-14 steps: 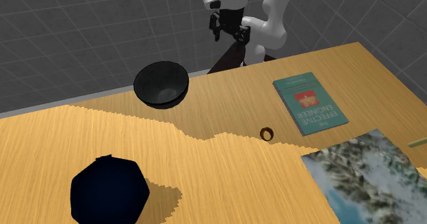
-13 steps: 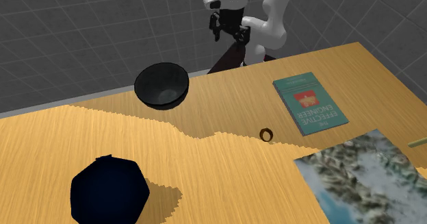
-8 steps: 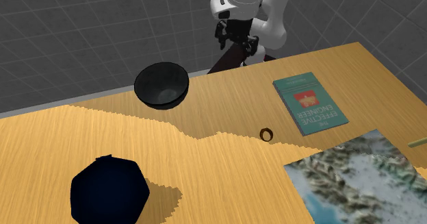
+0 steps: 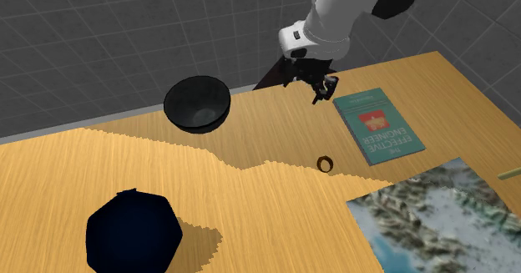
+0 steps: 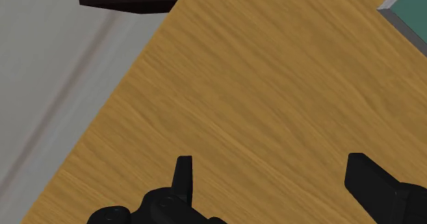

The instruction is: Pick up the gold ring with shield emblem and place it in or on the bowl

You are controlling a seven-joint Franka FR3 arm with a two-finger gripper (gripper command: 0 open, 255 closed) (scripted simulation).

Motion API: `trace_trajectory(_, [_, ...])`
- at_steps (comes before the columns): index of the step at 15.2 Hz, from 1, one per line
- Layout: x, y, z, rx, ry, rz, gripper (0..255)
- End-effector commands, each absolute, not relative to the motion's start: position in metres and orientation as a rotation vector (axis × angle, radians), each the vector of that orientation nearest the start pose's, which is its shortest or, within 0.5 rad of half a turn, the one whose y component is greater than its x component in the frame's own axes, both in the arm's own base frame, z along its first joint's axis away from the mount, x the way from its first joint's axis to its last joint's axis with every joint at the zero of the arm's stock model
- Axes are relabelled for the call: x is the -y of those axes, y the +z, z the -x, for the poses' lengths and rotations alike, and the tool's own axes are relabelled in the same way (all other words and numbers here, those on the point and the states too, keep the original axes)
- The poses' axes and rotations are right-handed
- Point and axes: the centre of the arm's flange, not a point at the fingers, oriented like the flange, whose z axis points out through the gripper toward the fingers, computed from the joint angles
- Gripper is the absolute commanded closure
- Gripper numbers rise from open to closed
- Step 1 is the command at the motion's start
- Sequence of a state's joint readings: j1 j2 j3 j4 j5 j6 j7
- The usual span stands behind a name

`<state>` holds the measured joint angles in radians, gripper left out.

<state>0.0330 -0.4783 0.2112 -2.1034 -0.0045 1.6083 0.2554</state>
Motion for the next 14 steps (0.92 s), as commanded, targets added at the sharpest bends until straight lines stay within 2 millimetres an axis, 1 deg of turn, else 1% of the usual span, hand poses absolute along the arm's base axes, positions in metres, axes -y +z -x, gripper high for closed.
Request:
trace_trajectory(1, [-0.138,0.598,-0.404,-0.060,-0.003,3.255,0])
trace_trajectory(13, [-0.275,0.579,-0.493,-0.072,-0.037,3.317,0])
trace_trajectory(14, [-0.282,0.578,-0.497,-0.073,-0.039,3.320,0])
